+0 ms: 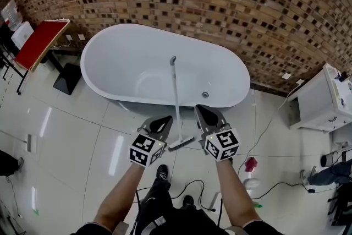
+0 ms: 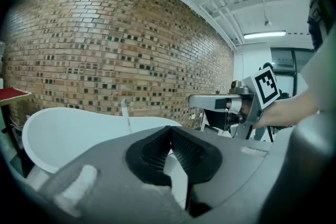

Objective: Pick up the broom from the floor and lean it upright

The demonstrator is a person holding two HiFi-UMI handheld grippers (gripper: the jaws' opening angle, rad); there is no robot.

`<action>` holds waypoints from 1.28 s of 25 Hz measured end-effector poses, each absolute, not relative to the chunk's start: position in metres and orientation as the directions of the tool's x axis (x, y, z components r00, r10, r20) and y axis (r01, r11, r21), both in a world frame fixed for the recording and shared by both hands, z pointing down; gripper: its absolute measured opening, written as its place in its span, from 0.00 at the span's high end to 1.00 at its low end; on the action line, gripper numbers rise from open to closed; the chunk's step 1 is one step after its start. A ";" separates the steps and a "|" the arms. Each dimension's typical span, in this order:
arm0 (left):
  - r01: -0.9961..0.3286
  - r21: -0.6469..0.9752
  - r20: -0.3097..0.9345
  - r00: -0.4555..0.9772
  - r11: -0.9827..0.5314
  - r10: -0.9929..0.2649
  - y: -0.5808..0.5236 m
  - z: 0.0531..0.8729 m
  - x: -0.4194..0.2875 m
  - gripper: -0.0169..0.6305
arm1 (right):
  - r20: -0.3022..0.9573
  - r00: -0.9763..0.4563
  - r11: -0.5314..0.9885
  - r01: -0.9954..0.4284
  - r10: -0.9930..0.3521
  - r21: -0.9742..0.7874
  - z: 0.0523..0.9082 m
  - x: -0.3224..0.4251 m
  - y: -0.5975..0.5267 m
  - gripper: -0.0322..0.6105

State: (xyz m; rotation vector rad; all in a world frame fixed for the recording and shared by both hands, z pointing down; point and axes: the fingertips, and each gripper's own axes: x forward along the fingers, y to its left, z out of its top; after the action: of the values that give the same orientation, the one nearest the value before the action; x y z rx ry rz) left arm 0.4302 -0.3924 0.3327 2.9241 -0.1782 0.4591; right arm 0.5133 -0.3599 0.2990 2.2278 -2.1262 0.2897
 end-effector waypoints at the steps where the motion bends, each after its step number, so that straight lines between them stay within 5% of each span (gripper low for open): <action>1: -0.152 0.154 0.308 0.946 -0.976 -0.099 -0.381 0.325 0.427 0.97 | 0.157 0.029 -0.044 -0.994 -0.987 -0.097 0.292 0.508 -0.348 0.94; 15: -0.189 0.137 0.218 0.963 -0.972 -0.157 -0.226 0.239 0.382 0.97 | 0.051 -0.087 0.078 -0.985 -0.995 -0.152 0.214 0.445 -0.183 0.94; 32: -0.237 0.119 0.204 0.956 -0.964 -0.210 -0.179 0.208 0.342 0.97 | 0.010 -0.175 0.172 -0.974 -0.984 -0.150 0.189 0.396 -0.142 0.94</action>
State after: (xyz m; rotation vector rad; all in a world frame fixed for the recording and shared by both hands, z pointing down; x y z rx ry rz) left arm 0.3416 -0.1788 0.2084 2.9654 -0.3403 0.2862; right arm 0.3959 -0.1422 0.1887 2.0718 -2.4715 0.1972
